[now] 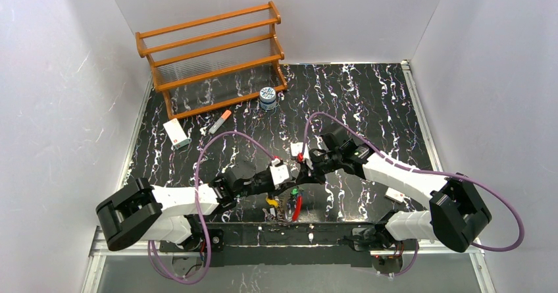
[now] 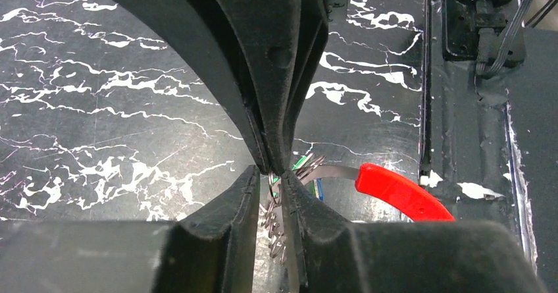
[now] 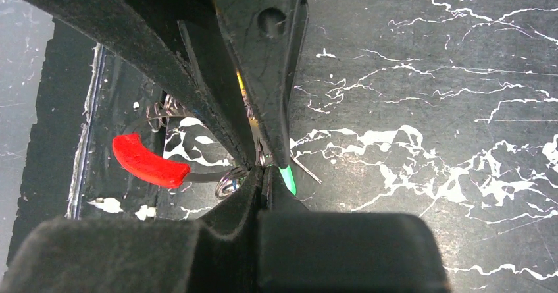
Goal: Put the keys on the keyring
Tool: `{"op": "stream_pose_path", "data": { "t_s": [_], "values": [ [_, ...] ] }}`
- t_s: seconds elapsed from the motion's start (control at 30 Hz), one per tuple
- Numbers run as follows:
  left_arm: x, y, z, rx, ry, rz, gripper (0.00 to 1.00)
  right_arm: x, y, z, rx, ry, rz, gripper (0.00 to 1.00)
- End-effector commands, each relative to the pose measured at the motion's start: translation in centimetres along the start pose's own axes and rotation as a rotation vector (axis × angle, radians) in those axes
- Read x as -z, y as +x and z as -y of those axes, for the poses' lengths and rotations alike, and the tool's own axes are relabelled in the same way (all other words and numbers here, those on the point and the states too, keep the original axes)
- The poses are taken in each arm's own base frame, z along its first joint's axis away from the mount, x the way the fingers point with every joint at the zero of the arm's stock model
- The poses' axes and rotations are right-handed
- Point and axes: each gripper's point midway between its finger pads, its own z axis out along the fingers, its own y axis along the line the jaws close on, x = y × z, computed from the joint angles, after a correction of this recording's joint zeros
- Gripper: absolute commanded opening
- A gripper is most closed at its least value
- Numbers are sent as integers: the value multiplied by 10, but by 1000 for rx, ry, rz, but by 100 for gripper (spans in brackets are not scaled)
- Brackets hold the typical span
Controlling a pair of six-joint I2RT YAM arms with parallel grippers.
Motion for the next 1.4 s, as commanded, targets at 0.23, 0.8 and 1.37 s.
{"op": "stream_pose_path", "data": {
  "t_s": [0.23, 0.8, 1.37],
  "values": [
    [-1, -3, -7, -18, -20, -40, 0, 0, -16, 6, 43, 7, 9, 1],
    [21, -13, -21, 33, -156, 34, 0, 19, -57, 19, 34, 152, 269, 68],
    [54, -47, -25, 8, -248, 321, 0, 36, -71, 7, 1, 62, 443, 56]
  ]
}}
